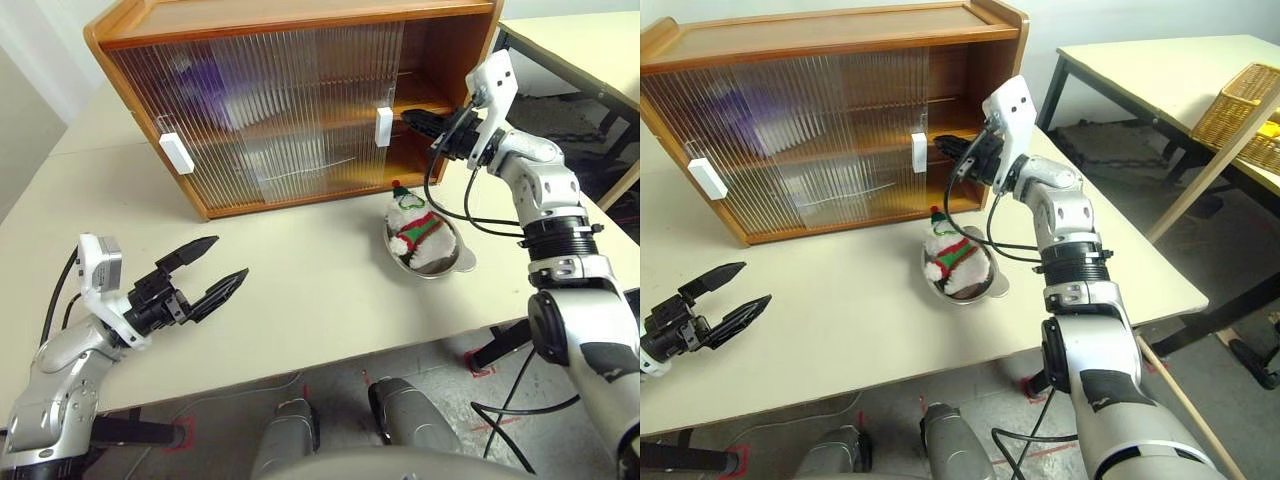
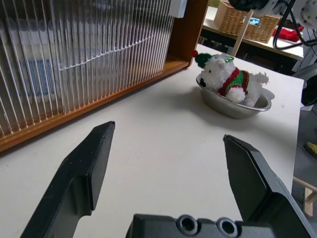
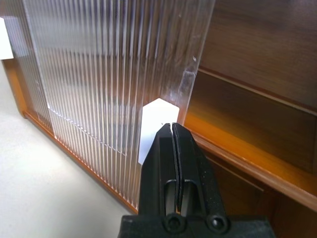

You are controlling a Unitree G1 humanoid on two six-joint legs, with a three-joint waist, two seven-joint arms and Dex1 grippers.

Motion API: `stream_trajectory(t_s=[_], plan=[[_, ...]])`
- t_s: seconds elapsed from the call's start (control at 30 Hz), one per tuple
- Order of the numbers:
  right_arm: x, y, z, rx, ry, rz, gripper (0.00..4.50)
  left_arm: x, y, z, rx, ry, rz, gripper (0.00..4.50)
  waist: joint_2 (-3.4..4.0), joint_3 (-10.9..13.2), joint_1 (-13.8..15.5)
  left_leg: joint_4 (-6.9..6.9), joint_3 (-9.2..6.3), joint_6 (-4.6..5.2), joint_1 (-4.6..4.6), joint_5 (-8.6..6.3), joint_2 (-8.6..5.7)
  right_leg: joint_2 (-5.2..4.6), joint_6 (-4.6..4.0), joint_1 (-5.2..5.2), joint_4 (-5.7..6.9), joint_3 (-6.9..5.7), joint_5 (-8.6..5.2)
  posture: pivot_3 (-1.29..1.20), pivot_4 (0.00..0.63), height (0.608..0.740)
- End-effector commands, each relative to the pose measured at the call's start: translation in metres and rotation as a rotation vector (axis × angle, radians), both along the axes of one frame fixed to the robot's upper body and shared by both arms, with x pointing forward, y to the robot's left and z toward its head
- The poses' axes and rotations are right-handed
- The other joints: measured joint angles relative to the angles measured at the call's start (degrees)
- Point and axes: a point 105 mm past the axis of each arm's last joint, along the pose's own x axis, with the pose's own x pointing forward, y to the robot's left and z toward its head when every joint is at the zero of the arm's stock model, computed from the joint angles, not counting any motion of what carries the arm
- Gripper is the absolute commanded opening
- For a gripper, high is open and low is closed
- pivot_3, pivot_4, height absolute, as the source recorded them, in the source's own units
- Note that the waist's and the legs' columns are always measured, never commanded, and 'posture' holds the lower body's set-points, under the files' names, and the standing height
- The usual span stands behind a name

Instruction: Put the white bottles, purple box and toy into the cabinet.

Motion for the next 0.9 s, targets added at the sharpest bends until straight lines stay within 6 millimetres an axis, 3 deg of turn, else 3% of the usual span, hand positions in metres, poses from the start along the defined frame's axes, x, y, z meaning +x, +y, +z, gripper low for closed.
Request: stream_trajectory(t_s=[0.03, 0.27, 0.57, 0.9], plan=[[0.003, 0.007, -0.006, 0.004, 0.016, -0.007, 0.05, 0.0, -0.002, -0.001, 0.006, 0.013, -0.017, 4.5, 0.0, 0.0, -0.01, 0.0, 0.0, 0.0, 0.03, 0.0, 0.0, 0.0, 0.0, 0.0, 0.04, 0.0, 0.0, -0.18, 0.05, 0.74], [0.011, 0.022, -0.019, -0.022, 0.036, -0.02, 0.05, -0.004, -0.002, 0.001, 0.01, 0.018, -0.018, 4.5, 0.0, 0.0, 0.03, -0.02, -0.02, 0.0, 0.07, 0.0, 0.0, 0.0, -0.02, 0.0, 0.11, -0.01, -0.01, -0.17, 0.052, 0.74], [0.014, 0.031, -0.017, -0.012, 0.028, -0.006, 0.05, -0.006, -0.005, 0.0, 0.004, 0.025, -0.024, 4.5, 0.01, 0.0, -0.33, -0.02, -0.01, -0.05, 0.05, -0.03, 0.01, 0.0, -0.11, -0.04, 0.12, 0.01, -0.07, -0.17, 0.058, 0.74], [0.013, 0.013, -0.018, -0.032, 0.056, -0.025, 0.05, -0.006, -0.007, -0.002, 0.001, 0.032, -0.028, 4.5, 0.01, 0.01, -0.27, -0.04, -0.02, -0.09, 0.03, -0.05, 0.0, -0.01, -0.1, -0.05, 0.12, 0.0, -0.09, -0.18, 0.062, 0.74]])
